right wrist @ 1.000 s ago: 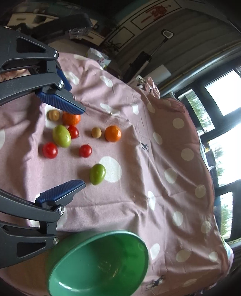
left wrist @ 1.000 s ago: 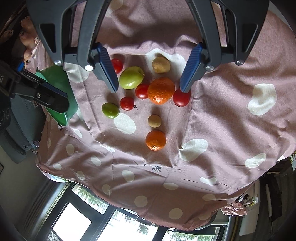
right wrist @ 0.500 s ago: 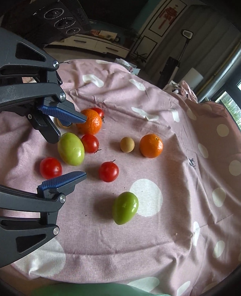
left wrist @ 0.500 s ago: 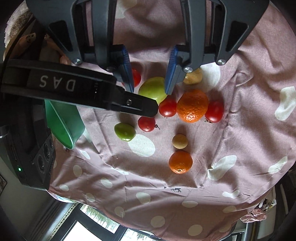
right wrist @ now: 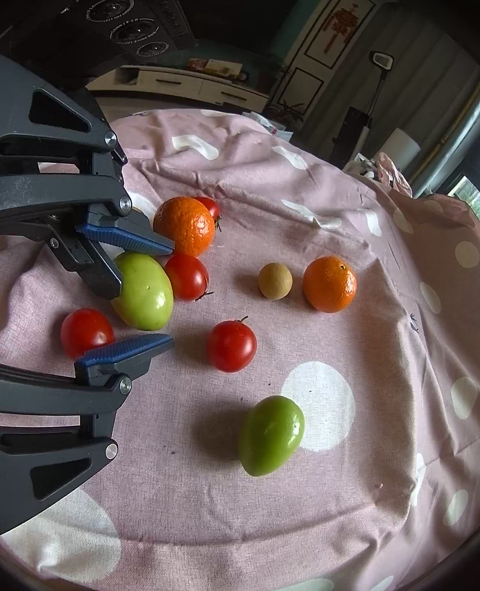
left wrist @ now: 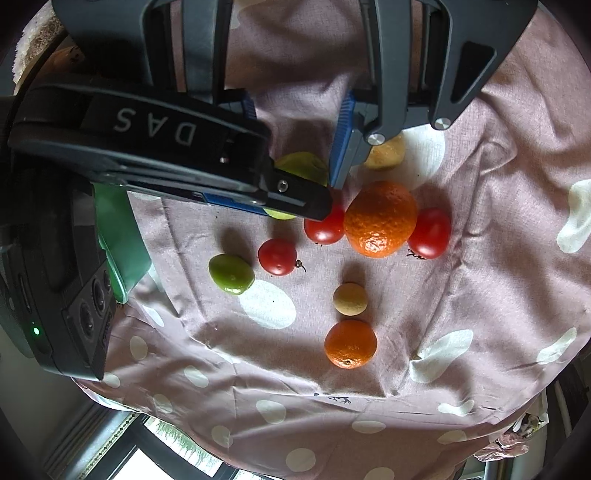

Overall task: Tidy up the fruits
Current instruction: 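Lower the right tool onto the large green oval fruit and close it, then carry the green oval fruit into the green bowl and open the right tool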

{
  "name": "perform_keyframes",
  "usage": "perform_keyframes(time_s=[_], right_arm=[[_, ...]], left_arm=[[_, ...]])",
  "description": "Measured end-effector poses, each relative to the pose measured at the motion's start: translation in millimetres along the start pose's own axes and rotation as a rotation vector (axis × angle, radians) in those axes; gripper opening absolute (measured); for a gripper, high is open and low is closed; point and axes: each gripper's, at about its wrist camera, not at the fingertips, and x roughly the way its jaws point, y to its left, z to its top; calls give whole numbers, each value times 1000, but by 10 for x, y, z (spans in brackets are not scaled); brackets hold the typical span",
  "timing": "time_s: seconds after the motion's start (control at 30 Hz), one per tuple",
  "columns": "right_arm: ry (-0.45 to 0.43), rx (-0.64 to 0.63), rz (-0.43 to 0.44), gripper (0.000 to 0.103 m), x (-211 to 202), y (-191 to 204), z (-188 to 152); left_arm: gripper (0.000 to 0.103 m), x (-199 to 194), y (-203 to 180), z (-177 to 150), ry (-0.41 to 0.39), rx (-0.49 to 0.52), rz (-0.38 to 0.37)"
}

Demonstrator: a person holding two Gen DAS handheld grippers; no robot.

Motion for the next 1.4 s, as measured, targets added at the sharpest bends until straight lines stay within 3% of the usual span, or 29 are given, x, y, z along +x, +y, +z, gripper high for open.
perform_keyframes(time_s=[0.3, 0.43, 0.87, 1.17, 1.4], right_arm=[[-14, 7, 8, 45, 1, 1, -13], [-46, -9, -14, 45, -83, 41, -34], [-253, -4, -8, 45, -830, 29, -35], [-423, 68, -20, 45, -1487, -283, -134], [-522, 156, -62, 45, -1866, -628, -242]], left_arm=[[35, 20, -46, 9, -9, 23, 12], [35, -70, -156, 25, -49, 59, 33], [35, -426, -781, 168, -174, 225, 2], [35, -496, -1460, 214, -237, 362, -60], [35, -389, -1896, 239, -231, 461, -141]])
